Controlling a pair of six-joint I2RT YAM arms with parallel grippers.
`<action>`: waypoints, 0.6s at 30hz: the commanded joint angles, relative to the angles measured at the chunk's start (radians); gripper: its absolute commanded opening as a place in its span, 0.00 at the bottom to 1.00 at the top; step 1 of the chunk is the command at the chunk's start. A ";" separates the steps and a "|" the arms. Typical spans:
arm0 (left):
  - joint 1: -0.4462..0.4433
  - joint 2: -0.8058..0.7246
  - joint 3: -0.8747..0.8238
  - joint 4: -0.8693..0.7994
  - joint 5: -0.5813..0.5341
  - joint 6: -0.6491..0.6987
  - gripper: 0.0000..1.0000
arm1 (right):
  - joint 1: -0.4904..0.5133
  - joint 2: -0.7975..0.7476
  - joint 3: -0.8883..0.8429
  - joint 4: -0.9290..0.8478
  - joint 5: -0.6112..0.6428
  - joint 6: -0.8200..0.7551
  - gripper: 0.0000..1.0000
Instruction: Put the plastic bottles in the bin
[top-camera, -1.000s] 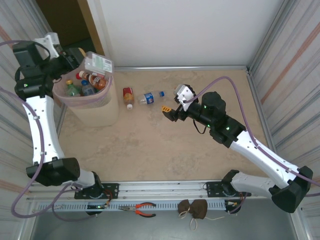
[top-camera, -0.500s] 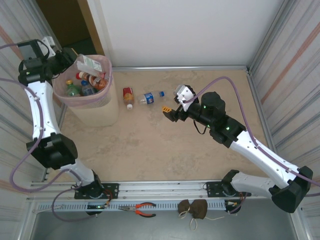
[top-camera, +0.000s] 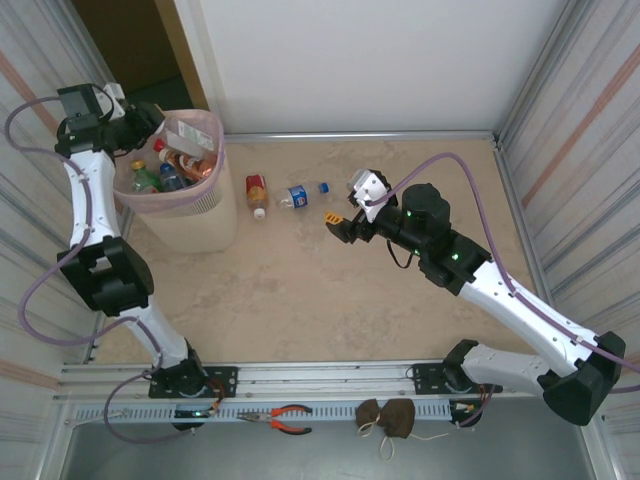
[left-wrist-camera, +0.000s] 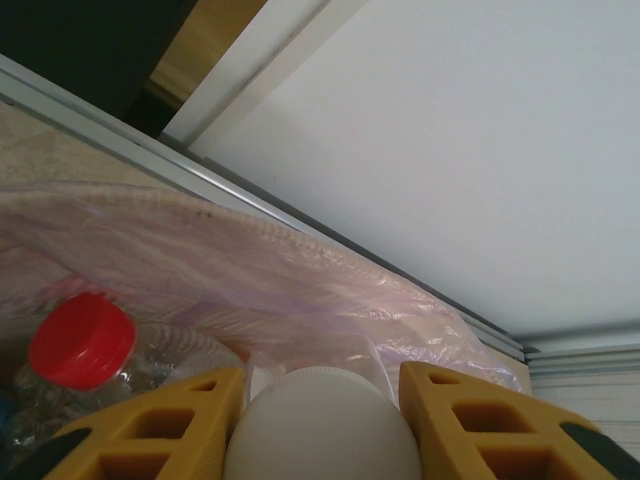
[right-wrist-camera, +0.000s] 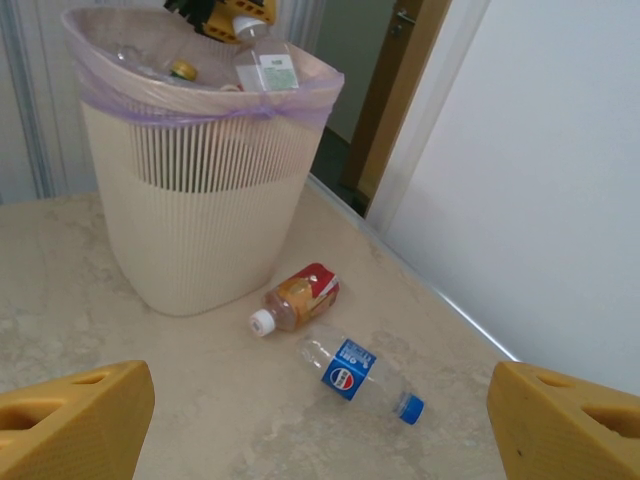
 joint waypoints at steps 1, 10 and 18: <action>-0.012 0.023 -0.015 0.003 -0.009 0.009 0.30 | 0.005 -0.008 0.013 -0.001 0.016 0.009 0.86; 0.033 -0.059 -0.063 0.011 -0.064 0.034 0.58 | 0.005 -0.027 0.016 -0.013 0.021 0.012 0.86; 0.046 -0.125 -0.051 -0.011 -0.091 0.079 0.69 | 0.007 -0.032 0.016 -0.015 0.019 0.018 0.86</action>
